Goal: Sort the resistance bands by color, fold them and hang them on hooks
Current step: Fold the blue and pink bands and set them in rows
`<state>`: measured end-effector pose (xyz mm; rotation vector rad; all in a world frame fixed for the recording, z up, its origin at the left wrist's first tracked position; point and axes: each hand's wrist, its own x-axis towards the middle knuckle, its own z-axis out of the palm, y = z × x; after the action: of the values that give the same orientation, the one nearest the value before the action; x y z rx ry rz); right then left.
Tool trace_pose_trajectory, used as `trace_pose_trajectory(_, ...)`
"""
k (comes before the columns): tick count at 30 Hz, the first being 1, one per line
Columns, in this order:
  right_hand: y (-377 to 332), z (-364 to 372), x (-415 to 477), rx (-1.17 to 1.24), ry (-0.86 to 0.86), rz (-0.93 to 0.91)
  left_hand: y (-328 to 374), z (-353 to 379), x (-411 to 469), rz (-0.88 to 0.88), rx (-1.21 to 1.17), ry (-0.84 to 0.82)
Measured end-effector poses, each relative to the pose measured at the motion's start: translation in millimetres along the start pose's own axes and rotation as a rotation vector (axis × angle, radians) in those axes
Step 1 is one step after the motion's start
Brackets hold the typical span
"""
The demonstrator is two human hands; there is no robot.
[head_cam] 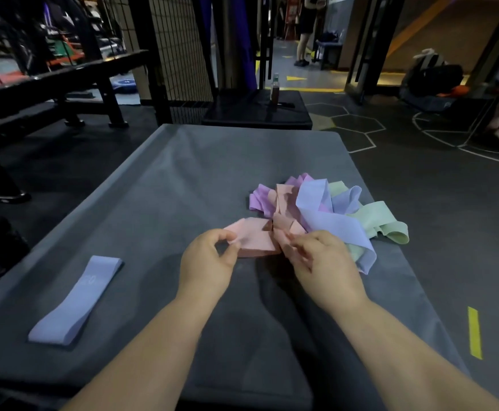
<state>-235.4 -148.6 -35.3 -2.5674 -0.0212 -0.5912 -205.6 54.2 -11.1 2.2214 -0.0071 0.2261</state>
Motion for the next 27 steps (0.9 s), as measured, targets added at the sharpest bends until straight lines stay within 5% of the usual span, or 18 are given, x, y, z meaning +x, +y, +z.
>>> trace_pose_trajectory(6, -20, -2, -9, 0.069, -0.159, -0.099, -2, -17, -14, -0.043, -0.069, 0.025)
trace_pose_trajectory(11, -36, 7, -15, 0.107, -0.262, -0.176, -8, -33, -27, -0.129, -0.157, -0.119)
trace_pose_trajectory(16, -57, 18, -18, 0.133, -0.185, -0.249, -25, -50, -39, -0.203, -0.233, -0.214)
trace_pose_trajectory(23, -71, 27, -19, -0.124, -0.496, -0.223, -43, -69, -41, -0.313, -0.301, -0.296)
trace_pose_trajectory(27, -78, 20, -17, -0.244, -0.409, -0.280, -49, -79, -40, -0.303, -0.274, -0.351)
